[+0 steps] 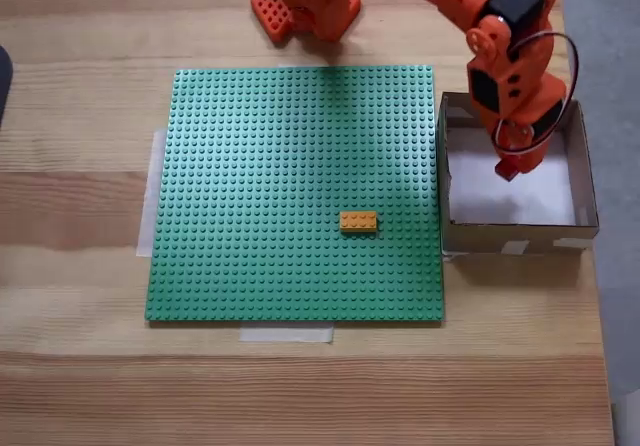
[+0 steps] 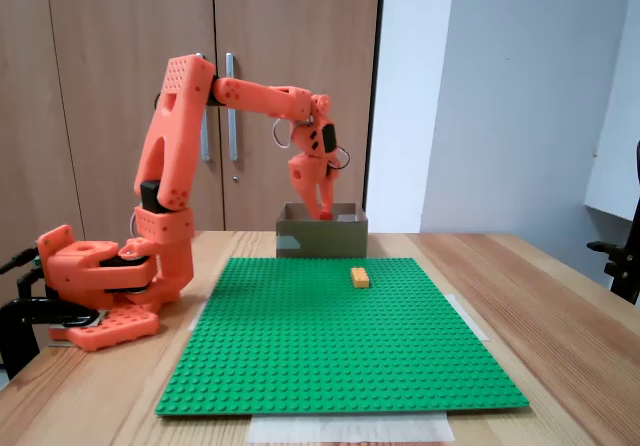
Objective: Pick the red lego block and put it in the box.
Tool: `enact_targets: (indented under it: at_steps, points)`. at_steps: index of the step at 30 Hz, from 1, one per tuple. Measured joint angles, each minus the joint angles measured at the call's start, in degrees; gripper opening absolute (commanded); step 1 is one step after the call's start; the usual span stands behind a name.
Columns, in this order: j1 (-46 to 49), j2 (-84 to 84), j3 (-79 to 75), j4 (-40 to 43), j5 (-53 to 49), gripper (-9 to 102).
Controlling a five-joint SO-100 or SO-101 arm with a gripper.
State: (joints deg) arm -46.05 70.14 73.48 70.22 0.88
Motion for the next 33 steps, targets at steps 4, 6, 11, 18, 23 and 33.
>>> enact_targets:
  at_steps: [4, 6, 11, 18, 23, 33]
  points:
    - [-0.09, -1.76, -0.53, -0.44, -0.7, -1]
    - [-0.35, -2.81, -1.05, -0.53, -0.97, -1]
    - [-0.44, -5.98, -2.9, -0.53, -1.85, -1]
    - [-0.44, -9.4, -4.57, -0.18, -3.34, -1]
    - [-0.44, -10.55, -4.83, -0.18, -4.31, -1]
    - [-1.93, -11.34, -5.45, 0.35, -7.29, 2]
